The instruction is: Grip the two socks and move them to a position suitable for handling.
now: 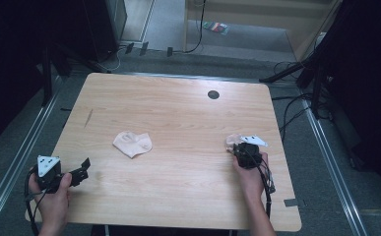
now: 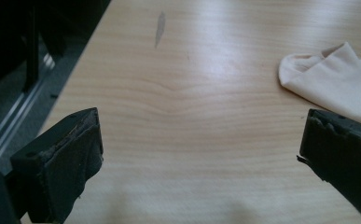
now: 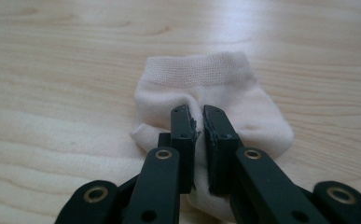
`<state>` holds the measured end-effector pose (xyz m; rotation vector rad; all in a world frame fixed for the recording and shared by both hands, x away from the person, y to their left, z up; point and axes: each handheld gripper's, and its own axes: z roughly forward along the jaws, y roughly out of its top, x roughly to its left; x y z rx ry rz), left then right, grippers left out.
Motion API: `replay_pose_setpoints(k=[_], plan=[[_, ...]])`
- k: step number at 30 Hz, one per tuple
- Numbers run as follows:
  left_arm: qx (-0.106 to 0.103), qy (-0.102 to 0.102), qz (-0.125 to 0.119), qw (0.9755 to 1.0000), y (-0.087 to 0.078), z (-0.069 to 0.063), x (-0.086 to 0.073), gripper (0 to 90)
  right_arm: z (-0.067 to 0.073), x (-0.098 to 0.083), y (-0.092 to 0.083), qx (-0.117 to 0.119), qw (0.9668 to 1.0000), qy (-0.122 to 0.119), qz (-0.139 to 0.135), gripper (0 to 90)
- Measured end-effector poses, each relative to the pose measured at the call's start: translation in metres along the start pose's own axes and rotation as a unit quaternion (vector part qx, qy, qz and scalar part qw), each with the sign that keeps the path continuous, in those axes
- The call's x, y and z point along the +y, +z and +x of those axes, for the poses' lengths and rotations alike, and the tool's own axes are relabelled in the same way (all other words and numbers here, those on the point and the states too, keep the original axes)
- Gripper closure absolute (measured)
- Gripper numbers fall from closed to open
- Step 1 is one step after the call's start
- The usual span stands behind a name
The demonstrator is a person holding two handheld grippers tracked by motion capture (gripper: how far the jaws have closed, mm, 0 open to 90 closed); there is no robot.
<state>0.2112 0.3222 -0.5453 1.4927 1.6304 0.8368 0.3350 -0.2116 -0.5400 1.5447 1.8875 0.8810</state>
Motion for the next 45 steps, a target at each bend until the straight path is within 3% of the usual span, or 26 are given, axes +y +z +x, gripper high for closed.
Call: replay_pose_setpoints(k=[1, 2, 3, 5, 6, 7, 8, 9, 10, 11, 12, 13, 19, 22, 24, 27, 28, 29, 33, 34, 39, 40, 41, 42, 43, 45], plan=[[0.008, 0.022, -0.003, 0.9997, -0.006, -0.012, 0.002, 0.0, 0.004, 0.003, -0.008, 0.007, 0.9998, 0.009, -0.017, 85.2], [0.001, 0.033, -0.010, 0.9994, -0.009, -0.019, 0.005, 0.0, 0.006, 0.005, -0.012, 0.012, 0.9996, 0.008, -0.025, 85.2], [0.001, 0.033, -0.010, 0.9994, -0.009, -0.019, 0.005, 0.0, 0.006, 0.005, -0.012, 0.012, 0.9996, 0.008, -0.025, 85.2], [-0.014, 0.058, -0.025, 0.9979, -0.017, -0.039, 0.012, 0.0, 0.021, 0.014, -0.031, 0.023, 0.9989, 0.004, -0.041, 85.2], [-0.014, 0.058, -0.025, 0.9979, -0.017, -0.039, 0.012, 0.0, 0.021, 0.014, -0.031, 0.023, 0.9989, 0.004, -0.041, 85.2], [-0.021, 0.072, -0.031, 0.9967, -0.019, -0.049, 0.015, 0.0, 0.030, 0.018, -0.043, 0.030, 0.9985, 0.006, -0.046, 85.2], [-0.025, 0.078, -0.034, 0.9961, -0.020, -0.055, 0.017, 0.0, 0.030, 0.018, -0.043, 0.030, 0.9985, 0.006, -0.046, 85.2], [-0.040, 0.095, -0.034, 0.9941, -0.021, -0.069, 0.020, 0.0, 0.038, 0.021, -0.053, 0.035, 0.9980, 0.004, -0.052, 85.1], [-0.040, 0.095, -0.034, 0.9941, -0.021, -0.069, 0.020, 0.0, 0.042, 0.022, -0.058, 0.039, 0.9977, 0.001, -0.056, 85.1], [-0.051, 0.111, -0.037, 0.9918, -0.022, -0.083, 0.023, 0.0, 0.048, 0.023, -0.065, 0.042, 0.9973, -0.001, -0.060, 85.1], [-0.051, 0.111, -0.037, 0.9918, -0.022, -0.083, 0.023, 0.0, 0.048, 0.023, -0.065, 0.042, 0.9973, -0.001, -0.060, 85.1], [-0.064, 0.119, -0.039, 0.9900, -0.021, -0.096, 0.027, 0.0, 0.058, 0.024, -0.073, 0.047, 0.9967, -0.004, -0.067, 85.1], [-0.101, 0.113, -0.051, 0.9871, -0.017, -0.134, 0.040, 0.0, 0.084, 0.032, -0.087, 0.067, 0.9948, -0.007, -0.076, 85.0], [-0.113, 0.112, -0.055, 0.9857, -0.015, -0.147, 0.043, 0.0, 0.094, 0.034, -0.089, 0.067, 0.9947, -0.013, -0.076, 84.9], [-0.130, 0.111, -0.056, 0.9836, -0.013, -0.160, 0.043, 0.0, 0.111, 0.031, -0.092, 0.079, 0.9941, -0.015, -0.072, 84.6], [-0.141, 0.115, -0.052, 0.9820, -0.011, -0.165, 0.040, 0.0, 0.129, 0.020, -0.093, 0.084, 0.9940, -0.030, -0.063, 84.3], [-0.142, 0.120, -0.051, 0.9813, -0.011, -0.166, 0.038, 0.0, 0.129, 0.020, -0.093, 0.084, 0.9940, -0.030, -0.063, 84.3], [-0.146, 0.122, -0.047, 0.9806, -0.011, -0.166, 0.032, 0.0, 0.141, 0.008, -0.091, 0.093, 0.9937, -0.037, -0.050, 84.2], [-0.151, 0.123, -0.042, 0.9799, -0.011, -0.161, 0.023, 0.0, 0.153, -0.009, -0.087, 0.100, 0.9937, -0.038, -0.031, 84.0], [-0.152, 0.126, -0.037, 0.9797, -0.011, -0.157, 0.015, 0.0, 0.161, -0.022, -0.084, 0.099, 0.9941, -0.040, -0.021, 84.0], [-0.160, 0.115, -0.019, 0.9802, -0.007, -0.152, 0.007, 0.0, 0.179, -0.047, -0.077, 0.087, 0.9955, -0.038, -0.001, 83.9], [-0.161, 0.115, -0.019, 0.9800, -0.007, -0.153, 0.007, 0.0, 0.181, -0.049, -0.076, 0.085, 0.9958, -0.034, 0.000, 81.6], [-0.163, 0.116, -0.018, 0.9796, -0.006, -0.153, 0.007, 0.0, 0.183, -0.051, -0.075, 0.091, 0.9955, -0.027, -0.002, 72.4], [-0.163, 0.116, -0.018, 0.9796, -0.006, -0.153, 0.007, 0.0, 0.183, -0.051, -0.075, 0.091, 0.9955, -0.027, -0.002, 72.4], [-0.164, 0.116, -0.018, 0.9794, -0.005, -0.153, 0.007, 0.0, 0.184, -0.051, -0.075, 0.124, 0.9921, -0.014, 0.008, 49.7], [-0.164, 0.117, -0.017, 0.9793, -0.005, -0.151, 0.007, 0.0, 0.181, -0.049, -0.076, 0.133, 0.9910, -0.012, 0.007, 46.1]])
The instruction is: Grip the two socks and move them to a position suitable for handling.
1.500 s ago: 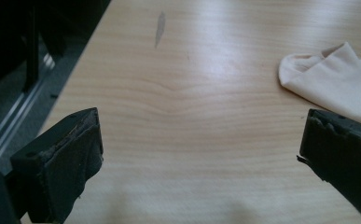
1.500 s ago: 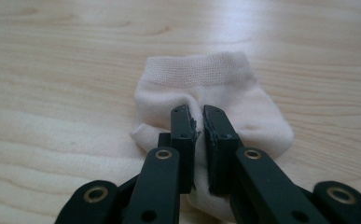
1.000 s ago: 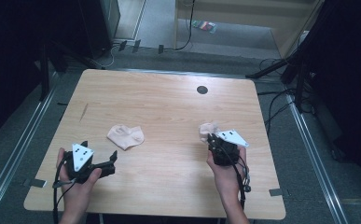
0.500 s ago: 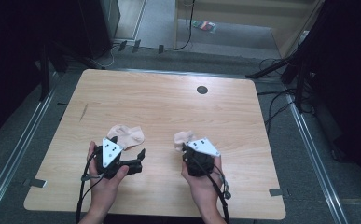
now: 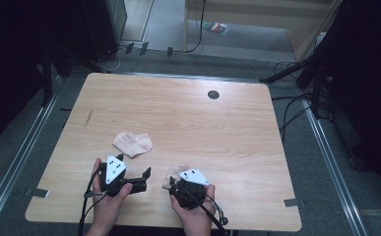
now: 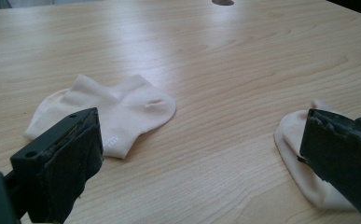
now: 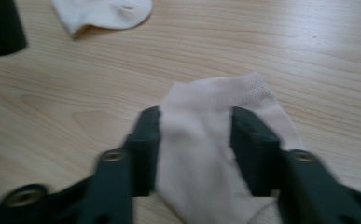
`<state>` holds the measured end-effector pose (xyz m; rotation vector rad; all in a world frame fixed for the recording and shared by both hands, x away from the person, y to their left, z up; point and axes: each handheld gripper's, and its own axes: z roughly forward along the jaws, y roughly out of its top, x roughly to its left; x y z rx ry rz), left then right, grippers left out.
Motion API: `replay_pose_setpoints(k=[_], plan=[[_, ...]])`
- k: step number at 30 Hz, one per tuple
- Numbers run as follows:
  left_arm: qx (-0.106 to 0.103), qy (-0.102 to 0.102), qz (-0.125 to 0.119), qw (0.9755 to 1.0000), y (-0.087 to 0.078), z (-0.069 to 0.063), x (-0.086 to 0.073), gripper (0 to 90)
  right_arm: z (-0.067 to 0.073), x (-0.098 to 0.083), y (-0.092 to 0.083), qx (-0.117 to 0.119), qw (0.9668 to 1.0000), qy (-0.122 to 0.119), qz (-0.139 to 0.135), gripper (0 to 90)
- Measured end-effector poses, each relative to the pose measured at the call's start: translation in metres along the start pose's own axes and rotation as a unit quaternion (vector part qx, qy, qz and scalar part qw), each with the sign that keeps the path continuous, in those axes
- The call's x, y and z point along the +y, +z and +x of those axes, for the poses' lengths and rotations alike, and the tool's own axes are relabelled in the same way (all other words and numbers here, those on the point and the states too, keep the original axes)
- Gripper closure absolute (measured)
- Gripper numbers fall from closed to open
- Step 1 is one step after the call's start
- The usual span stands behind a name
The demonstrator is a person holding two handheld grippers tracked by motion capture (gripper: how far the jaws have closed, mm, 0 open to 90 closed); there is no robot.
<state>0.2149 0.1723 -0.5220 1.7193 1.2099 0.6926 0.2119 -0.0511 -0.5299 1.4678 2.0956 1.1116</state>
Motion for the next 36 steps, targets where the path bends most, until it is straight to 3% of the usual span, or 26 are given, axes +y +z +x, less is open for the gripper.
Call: replay_pose_setpoints(k=[1, 2, 6, 8, 11, 14, 15, 17, 18, 26, 29, 32, 36], plan=[[0.003, -0.003, -0.001, 1.0000, 0.000, 0.003, 0.000, 0.0, -0.013, 0.009, -0.009, 0.011, 0.9996, 0.015, -0.022, 47.5], [0.003, -0.003, -0.001, 1.0000, 0.000, 0.003, 0.000, 0.0, -0.021, 0.015, -0.013, 0.020, 0.9992, 0.013, -0.032, 49.1], [-0.001, -0.010, 0.001, 1.0000, 0.001, 0.008, -0.002, 0.0, -0.060, 0.030, -0.013, 0.043, 0.9980, -0.024, -0.040, 55.4], [-0.003, -0.011, 0.003, 0.9999, 0.002, 0.008, -0.002, 0.0, -0.070, 0.033, -0.008, 0.064, 0.9967, -0.039, -0.031, 57.1], [-0.013, -0.013, 0.011, 0.9998, 0.006, 0.004, -0.004, 0.0, -0.071, 0.034, 0.002, 0.086, 0.9934, -0.074, -0.015, 58.7], [-0.016, -0.010, 0.015, 0.9997, 0.007, 0.002, -0.005, 0.0, -0.069, 0.034, 0.011, 0.116, 0.9892, -0.090, -0.005, 58.9], [-0.018, -0.009, 0.015, 0.9997, 0.007, 0.002, -0.005, 0.0, -0.067, 0.034, 0.021, 0.117, 0.9869, -0.111, -0.003, 54.0], [-0.018, -0.008, 0.017, 0.9997, 0.008, 0.001, -0.006, 0.0, -0.066, 0.034, 0.024, 0.123, 0.9856, -0.116, 0.002, 50.8], [-0.018, -0.008, 0.017, 0.9997, 0.008, 0.001, -0.006, 0.0, -0.066, 0.034, 0.032, 0.123, 0.9841, -0.126, 0.022, 48.3], [-0.019, -0.013, 0.023, 0.9995, 0.009, 0.004, -0.007, 0.0, -0.064, 0.029, 0.031, 0.129, 0.9809, -0.143, 0.024, 54.3], [-0.018, -0.014, 0.027, 0.9994, 0.009, 0.005, -0.008, 0.0, -0.066, 0.022, 0.033, 0.137, 0.9781, -0.148, 0.051, 53.5], [-0.018, -0.014, 0.027, 0.9994, 0.010, 0.004, -0.008, 0.0, -0.066, 0.019, 0.033, 0.138, 0.9770, -0.154, 0.051, 55.8], [-0.018, -0.011, 0.030, 0.9993, 0.010, 0.003, -0.008, 0.0, -0.062, 0.018, 0.026, 0.116, 0.9775, -0.174, 0.032, 64.8]])
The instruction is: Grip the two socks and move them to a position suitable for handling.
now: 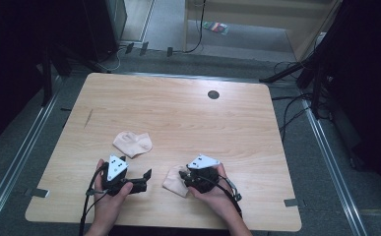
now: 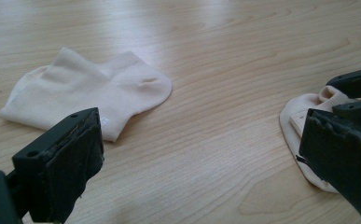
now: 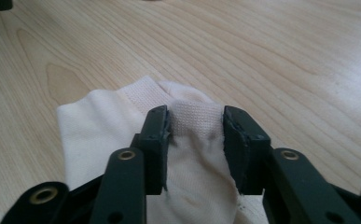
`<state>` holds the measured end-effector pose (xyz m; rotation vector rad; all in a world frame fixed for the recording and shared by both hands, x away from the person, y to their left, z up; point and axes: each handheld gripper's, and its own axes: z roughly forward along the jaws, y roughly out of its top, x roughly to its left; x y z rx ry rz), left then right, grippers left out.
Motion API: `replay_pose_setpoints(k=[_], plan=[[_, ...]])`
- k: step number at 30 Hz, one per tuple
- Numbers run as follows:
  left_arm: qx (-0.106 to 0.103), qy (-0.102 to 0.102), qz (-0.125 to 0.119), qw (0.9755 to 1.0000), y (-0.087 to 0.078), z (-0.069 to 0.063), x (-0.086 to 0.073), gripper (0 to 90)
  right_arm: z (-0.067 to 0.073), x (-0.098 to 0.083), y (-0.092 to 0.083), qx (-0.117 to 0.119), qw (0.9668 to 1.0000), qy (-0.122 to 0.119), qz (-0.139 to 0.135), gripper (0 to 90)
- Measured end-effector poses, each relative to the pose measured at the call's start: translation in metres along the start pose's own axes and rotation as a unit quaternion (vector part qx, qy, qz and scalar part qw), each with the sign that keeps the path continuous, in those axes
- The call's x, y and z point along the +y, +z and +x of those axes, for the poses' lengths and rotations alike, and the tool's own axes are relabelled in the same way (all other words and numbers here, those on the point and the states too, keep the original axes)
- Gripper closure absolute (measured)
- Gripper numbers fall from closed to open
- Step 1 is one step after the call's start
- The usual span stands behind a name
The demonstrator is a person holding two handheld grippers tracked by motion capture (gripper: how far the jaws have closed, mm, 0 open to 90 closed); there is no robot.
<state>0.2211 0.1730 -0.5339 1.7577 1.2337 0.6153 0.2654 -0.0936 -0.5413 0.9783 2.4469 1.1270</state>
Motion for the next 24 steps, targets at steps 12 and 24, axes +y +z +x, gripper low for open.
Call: replay_pose_setpoints(k=[12, 24], plan=[[0.000, 0.000, 0.002, 1.0000, 0.001, 0.000, -0.001, 0.0, 0.015, 0.000, -0.020, -0.008, 0.9995, -0.017, -0.027, 86.1], [-0.051, 0.014, 0.010, 0.9986, 0.007, -0.034, -0.006, 0.0, 0.025, 0.027, -0.041, 0.012, 0.9953, 0.057, -0.077, 89.2]])
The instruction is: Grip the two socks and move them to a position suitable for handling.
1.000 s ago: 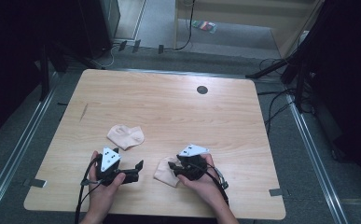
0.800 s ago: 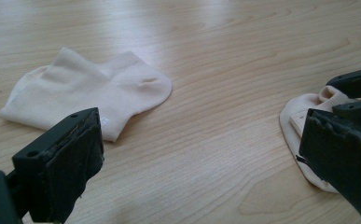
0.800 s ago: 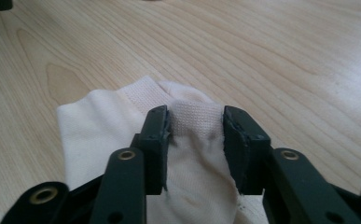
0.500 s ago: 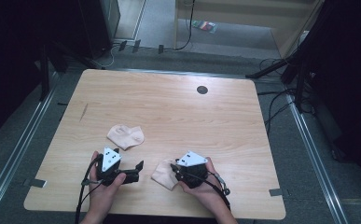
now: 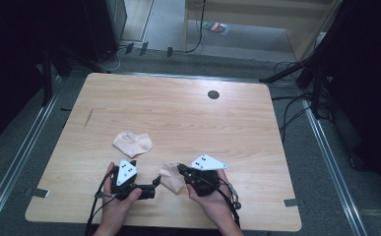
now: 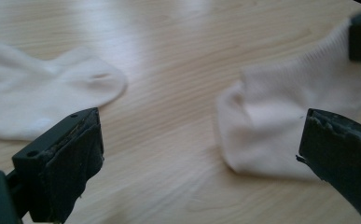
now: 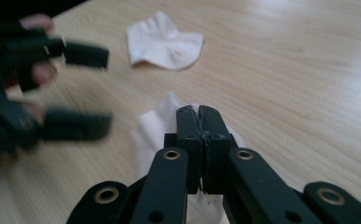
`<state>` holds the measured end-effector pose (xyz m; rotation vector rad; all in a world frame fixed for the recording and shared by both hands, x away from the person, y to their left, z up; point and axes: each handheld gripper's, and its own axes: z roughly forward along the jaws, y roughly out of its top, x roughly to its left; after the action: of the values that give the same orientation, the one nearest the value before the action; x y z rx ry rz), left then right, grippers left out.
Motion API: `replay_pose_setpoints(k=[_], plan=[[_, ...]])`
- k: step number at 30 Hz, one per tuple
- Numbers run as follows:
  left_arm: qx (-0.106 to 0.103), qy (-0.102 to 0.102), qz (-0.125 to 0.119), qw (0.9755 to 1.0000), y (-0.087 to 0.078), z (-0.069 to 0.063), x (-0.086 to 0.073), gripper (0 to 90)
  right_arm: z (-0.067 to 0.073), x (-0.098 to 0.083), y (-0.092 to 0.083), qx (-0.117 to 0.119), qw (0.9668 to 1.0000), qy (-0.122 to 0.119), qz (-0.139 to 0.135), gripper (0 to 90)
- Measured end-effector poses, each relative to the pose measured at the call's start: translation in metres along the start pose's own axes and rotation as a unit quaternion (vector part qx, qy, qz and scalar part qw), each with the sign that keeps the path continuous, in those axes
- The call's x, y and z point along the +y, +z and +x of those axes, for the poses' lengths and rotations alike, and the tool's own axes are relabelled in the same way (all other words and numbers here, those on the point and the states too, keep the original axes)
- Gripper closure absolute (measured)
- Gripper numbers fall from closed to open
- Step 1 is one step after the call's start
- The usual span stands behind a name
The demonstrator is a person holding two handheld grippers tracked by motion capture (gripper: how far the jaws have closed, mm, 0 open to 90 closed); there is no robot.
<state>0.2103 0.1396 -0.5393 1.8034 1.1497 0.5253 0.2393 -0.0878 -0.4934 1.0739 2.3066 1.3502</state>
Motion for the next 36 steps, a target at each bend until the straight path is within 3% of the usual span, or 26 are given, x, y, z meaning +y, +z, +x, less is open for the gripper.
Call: replay_pose_setpoints(k=[1, 6, 8, 10, 11, 12, 15, 16, 18, 19, 21, 22, 23, 24, 25, 26, 27, 28, 29, 30, 31, 32, 33, 34, 35, 36], plan=[[-0.009, 0.005, 0.004, 0.9999, 0.002, -0.011, -0.002, 0.0, 0.005, 0.006, -0.004, -0.006, 0.9999, 0.011, -0.010, 89.2], [-0.016, 0.034, 0.025, 0.9990, 0.012, -0.042, -0.007, 0.0, 0.015, 0.015, -0.010, -0.007, 0.9992, 0.034, -0.021, 89.1], [-0.015, 0.031, 0.030, 0.9990, 0.014, -0.044, -0.007, 0.0, 0.018, 0.018, -0.014, -0.003, 0.9987, 0.042, -0.029, 89.1], [-0.017, 0.008, 0.044, 0.9989, 0.018, -0.047, -0.005, 0.0, 0.022, 0.022, -0.017, 0.000, 0.9980, 0.049, -0.040, 89.0], [-0.017, 0.008, 0.044, 0.9989, 0.018, -0.047, -0.005, 0.0, 0.024, 0.023, -0.019, 0.002, 0.9975, 0.053, -0.046, 89.0], [-0.011, -0.005, 0.045, 0.9989, 0.019, -0.046, -0.003, 4.3, 0.025, 0.025, -0.021, 0.006, 0.9971, 0.056, -0.051, 89.0], [-0.001, -0.011, 0.034, 0.9994, 0.018, -0.043, -0.002, 24.0, 0.030, 0.028, -0.025, 0.012, 0.9965, 0.057, -0.061, 88.9], [0.000, -0.011, 0.018, 0.9998, 0.015, -0.040, 0.000, 24.0, 0.032, 0.030, -0.026, 0.014, 0.9961, 0.056, -0.066, 88.9], [-0.005, -0.002, -0.009, 0.9999, 0.009, -0.037, 0.002, 61.6, 0.036, 0.034, -0.032, 0.020, 0.9946, 0.058, -0.083, 88.9], [0.018, 0.021, -0.030, 0.9992, 0.001, -0.033, 0.004, 72.6, 0.037, 0.034, -0.034, 0.020, 0.9939, 0.062, -0.089, 88.9], [0.068, 0.051, -0.047, 0.9953, -0.012, -0.025, 0.006, 85.9, 0.034, 0.035, -0.037, 0.013, 0.9921, 0.069, -0.104, 88.9], [0.084, 0.064, -0.054, 0.9930, -0.017, -0.023, 0.007, 88.5, 0.032, 0.034, -0.038, 0.006, 0.9912, 0.075, -0.110, 88.9], [0.084, 0.064, -0.054, 0.9930, -0.017, -0.023, 0.007, 89.0, 0.032, 0.034, -0.038, 0.006, 0.9912, 0.075, -0.110, 88.9], [0.136, 0.122, -0.062, 0.9812, -0.027, -0.021, 0.008, 89.3, 0.026, 0.032, -0.036, 0.003, 0.9905, 0.086, -0.108, 88.9], [0.136, 0.122, -0.062, 0.9812, -0.027, -0.021, 0.008, 89.3, 0.026, 0.032, -0.036, 0.003, 0.9905, 0.086, -0.108, 88.9], [0.163, 0.176, -0.044, 0.9698, -0.031, -0.026, 0.010, 89.3, 0.019, 0.026, -0.029, 0.005, 0.9903, 0.102, -0.095, 88.9], [0.163, 0.176, -0.044, 0.9698, -0.031, -0.026, 0.010, 89.3, 0.019, 0.026, -0.029, 0.005, 0.9903, 0.102, -0.095, 88.9], [0.139, 0.172, -0.026, 0.9750, -0.029, -0.030, 0.009, 89.2, 0.011, 0.017, -0.020, -0.001, 0.9905, 0.114, -0.077, 89.0], [0.119, 0.170, -0.018, 0.9780, -0.026, -0.033, 0.008, 89.0, 0.008, 0.013, -0.018, -0.006, 0.9904, 0.120, -0.069, 89.0], [0.119, 0.170, -0.018, 0.9780, -0.026, -0.033, 0.008, 88.1, 0.008, 0.013, -0.018, -0.006, 0.9904, 0.120, -0.069, 89.0], [0.099, 0.173, 0.003, 0.9799, -0.021, -0.038, 0.005, 88.1, 0.004, 0.009, -0.015, -0.014, 0.9904, 0.122, -0.062, 89.0], [0.058, 0.163, 0.022, 0.9847, -0.014, -0.041, 0.000, 77.6, -0.007, -0.002, -0.011, -0.028, 0.9905, 0.131, -0.032, 89.1], [0.058, 0.163, 0.022, 0.9847, -0.014, -0.041, 0.000, 69.0, -0.007, -0.002, -0.011, -0.028, 0.9905, 0.131, -0.032, 89.1], [0.024, 0.142, 0.043, 0.9886, -0.006, -0.041, -0.004, 61.4, -0.019, -0.011, -0.008, -0.040, 0.9896, 0.138, -0.005, 89.1], [0.024, 0.142, 0.043, 0.9886, -0.006, -0.041, -0.004, 55.8, -0.023, -0.015, -0.008, -0.046, 0.9886, 0.143, 0.002, 89.1], [-0.013, 0.117, 0.054, 0.9916, -0.004, -0.036, -0.004, 49.5, -0.030, -0.019, -0.007, -0.052, 0.9877, 0.147, 0.015, 89.1]])
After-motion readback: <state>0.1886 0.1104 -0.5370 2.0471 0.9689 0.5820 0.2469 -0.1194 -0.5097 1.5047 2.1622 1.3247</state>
